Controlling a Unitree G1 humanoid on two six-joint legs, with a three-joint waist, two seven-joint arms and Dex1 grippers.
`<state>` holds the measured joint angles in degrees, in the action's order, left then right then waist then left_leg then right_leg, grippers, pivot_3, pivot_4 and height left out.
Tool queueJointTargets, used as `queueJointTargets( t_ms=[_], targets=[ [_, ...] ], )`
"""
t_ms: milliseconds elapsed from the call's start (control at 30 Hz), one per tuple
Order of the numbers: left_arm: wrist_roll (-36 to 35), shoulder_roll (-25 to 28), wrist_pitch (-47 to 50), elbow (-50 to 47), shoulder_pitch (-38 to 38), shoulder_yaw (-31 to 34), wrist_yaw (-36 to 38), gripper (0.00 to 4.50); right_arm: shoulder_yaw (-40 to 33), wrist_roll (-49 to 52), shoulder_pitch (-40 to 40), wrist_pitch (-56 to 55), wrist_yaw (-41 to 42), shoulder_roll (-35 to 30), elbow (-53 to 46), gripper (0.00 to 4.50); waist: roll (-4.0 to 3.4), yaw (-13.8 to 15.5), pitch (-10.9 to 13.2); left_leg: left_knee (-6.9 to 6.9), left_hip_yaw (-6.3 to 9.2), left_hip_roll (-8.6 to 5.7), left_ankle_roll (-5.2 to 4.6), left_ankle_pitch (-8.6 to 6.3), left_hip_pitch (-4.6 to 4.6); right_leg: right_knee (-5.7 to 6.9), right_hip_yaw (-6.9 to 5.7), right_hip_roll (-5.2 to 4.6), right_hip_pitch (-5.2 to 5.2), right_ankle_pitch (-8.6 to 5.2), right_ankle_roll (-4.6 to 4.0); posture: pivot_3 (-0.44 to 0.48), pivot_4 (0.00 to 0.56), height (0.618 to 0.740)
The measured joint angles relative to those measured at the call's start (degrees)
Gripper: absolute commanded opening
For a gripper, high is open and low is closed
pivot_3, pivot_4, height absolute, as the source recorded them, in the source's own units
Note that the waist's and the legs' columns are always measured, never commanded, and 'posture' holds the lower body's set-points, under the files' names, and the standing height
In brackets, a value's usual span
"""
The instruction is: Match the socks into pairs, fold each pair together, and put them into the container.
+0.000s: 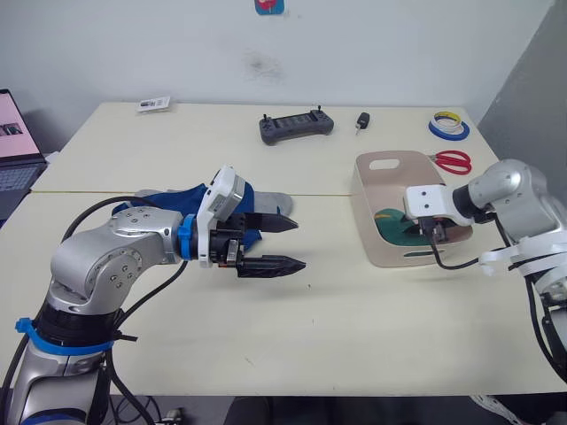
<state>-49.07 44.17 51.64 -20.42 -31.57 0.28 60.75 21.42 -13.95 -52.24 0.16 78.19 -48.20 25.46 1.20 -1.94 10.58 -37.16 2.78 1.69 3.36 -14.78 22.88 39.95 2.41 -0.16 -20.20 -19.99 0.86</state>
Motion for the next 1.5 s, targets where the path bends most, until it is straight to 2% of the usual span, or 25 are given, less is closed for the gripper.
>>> queueJointTargets(
  t_ms=[167,267,433,600,700,767,867,967,1067,1200,1300,1500],
  targets=[
    [1.34,0.11,-1.87,-0.01,1.7,0.02,0.03,4.5,-0.34,-0.36,-0.79,-1.52,-1.03,0.33,1.37,0.04,0.0,0.0,0.0,-0.02,0.01,0.0,0.0,0.0,0.0,0.0,-0.01,0.0,0.02,0.0,0.0,0.0,0.15,0.74],
    [3.39,0.53,-4.82,0.07,5.26,1.34,-0.61,4.5,-2.85,1.07,-0.49,-0.8,-2.1,-0.49,-0.76,0.04,-0.02,-0.04,0.01,-0.01,0.01,0.0,0.0,0.0,0.02,0.02,0.01,-0.01,-0.03,0.0,0.0,0.0,0.15,0.74],
    [7.94,0.57,-11.35,1.83,11.65,6.92,-3.98,4.5,-11.89,5.4,1.55,0.79,-6.51,-3.44,-9.75,0.04,-0.02,0.15,0.01,0.04,0.07,0.02,-0.01,-0.01,0.01,-0.03,-0.04,-0.02,0.0,0.0,0.0,0.0,0.15,0.74],
    [13.3,-0.05,-19.65,6.35,19.98,14.16,-8.16,4.5,-24.02,14.74,12.75,5.68,-14.8,-0.01,-24.36,0.04,-0.02,0.09,0.01,0.09,0.07,0.03,-0.02,-0.01,0.02,0.01,-0.04,-0.03,-0.01,0.0,-0.01,0.0,0.15,0.74],
    [16.55,-0.03,-24.33,9.67,24.52,18.0,-9.14,4.5,-27.53,20.64,20.56,11.62,-18.05,3.08,-36.01,0.62,-0.03,0.15,0.0,0.09,0.07,0.03,-0.02,-0.01,0.0,0.03,-0.05,-0.05,0.01,0.0,-0.01,0.0,0.15,0.74],
    [16.93,-0.16,-27.04,11.6,28.78,21.59,-9.29,4.5,-29.72,26.22,27.42,18.37,-21.2,5.71,-46.88,1.27,-0.01,0.18,-0.03,0.14,0.09,0.05,-0.21,-0.12,0.01,-0.01,-0.08,-0.08,0.01,0.0,-0.01,0.0,0.15,0.74],
    [17.64,-0.32,-28.95,15.32,35.09,24.95,-8.43,4.5,-28.1,32.05,36.23,25.0,-23.2,7.83,-58.53,2.32,-0.05,0.15,-0.03,0.15,0.08,0.01,-0.22,-0.13,0.0,0.0,-0.08,-0.11,0.0,0.0,-0.01,0.0,0.15,0.74],
    [18.09,-0.62,-30.38,17.12,38.81,26.06,-7.72,4.5,-27.13,33.68,39.8,27.41,-24.29,7.4,-63.55,3.41,0.04,0.21,-0.08,0.12,0.08,-0.02,-0.23,-0.13,-0.04,0.01,-0.11,-0.16,0.06,0.04,0.06,0.0,0.15,0.74],
    [18.38,-0.62,-31.0,18.12,39.25,26.6,-7.77,4.5,-25.72,33.76,41.04,27.96,-24.76,6.46,-64.64,4.44,0.07,0.21,-0.1,0.13,0.08,-0.04,-0.24,-0.14,-0.08,0.0,-0.11,-0.16,0.08,0.03,0.06,0.0,0.15,0.74],
    [18.37,-0.61,-30.98,18.05,38.92,26.6,-7.82,4.5,-23.32,32.45,40.83,27.03,-24.81,5.42,-63.85,4.47,0.07,0.12,-0.1,0.16,0.07,0.0,-0.24,-0.14,-0.06,-0.03,-0.09,-0.11,0.03,0.03,0.05,0.0,0.15,0.74],
    [18.41,-0.43,-30.77,16.79,39.77,26.44,-7.15,4.5,-17.26,27.48,37.21,24.58,-25.76,5.49,-61.29,4.47,0.07,-0.2,-0.1,0.16,0.04,0.02,-0.24,-0.14,-0.09,0.01,-0.04,-0.08,0.01,0.03,0.05,0.0,0.15,0.74],
    [17.83,2.42,-29.07,11.83,42.12,25.42,-3.43,4.5,-0.89,13.24,25.49,21.08,-31.42,14.25,-51.37,4.47,0.11,-0.37,-0.12,0.18,0.09,0.04,-0.22,-0.13,-0.07,0.02,-0.08,-0.03,-0.03,0.03,0.04,0.0,0.15,0.74]
  ],
)
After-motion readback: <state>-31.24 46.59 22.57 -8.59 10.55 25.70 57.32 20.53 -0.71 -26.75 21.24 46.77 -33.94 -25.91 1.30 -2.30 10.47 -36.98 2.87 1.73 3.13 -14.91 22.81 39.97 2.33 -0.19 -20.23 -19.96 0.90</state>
